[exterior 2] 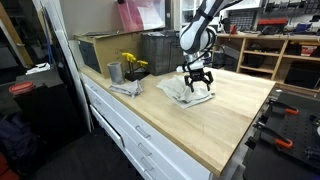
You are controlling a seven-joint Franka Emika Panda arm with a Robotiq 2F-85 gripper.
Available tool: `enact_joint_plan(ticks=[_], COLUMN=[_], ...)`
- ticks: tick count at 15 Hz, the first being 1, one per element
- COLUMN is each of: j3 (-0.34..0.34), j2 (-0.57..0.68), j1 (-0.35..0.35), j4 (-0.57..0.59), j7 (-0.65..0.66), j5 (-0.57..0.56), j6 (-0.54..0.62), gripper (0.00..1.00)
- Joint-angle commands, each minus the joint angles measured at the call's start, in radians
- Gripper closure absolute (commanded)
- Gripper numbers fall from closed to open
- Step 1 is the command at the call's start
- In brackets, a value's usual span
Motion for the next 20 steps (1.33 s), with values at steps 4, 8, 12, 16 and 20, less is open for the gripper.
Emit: enact_joint_plan(ticks=[4, 8, 12, 16, 20], j3=[0.014, 0.016, 0.02, 0.016, 0.01], j2=[0.079, 0.12, 0.153, 0.146, 0.127], j1=[0.007, 0.004, 0.014, 0.011, 0.008], j4=[0.047, 0.054, 0.06, 0.071, 0.07], j7=[0.116, 0.13, 0.144, 0.146, 0.154], j5=[0.009, 0.01, 0.012, 0.012, 0.007], j6=[-0.011, -0.016, -0.015, -0.018, -0.048], gripper=[0.01, 0.0, 0.3, 0.59, 0.88])
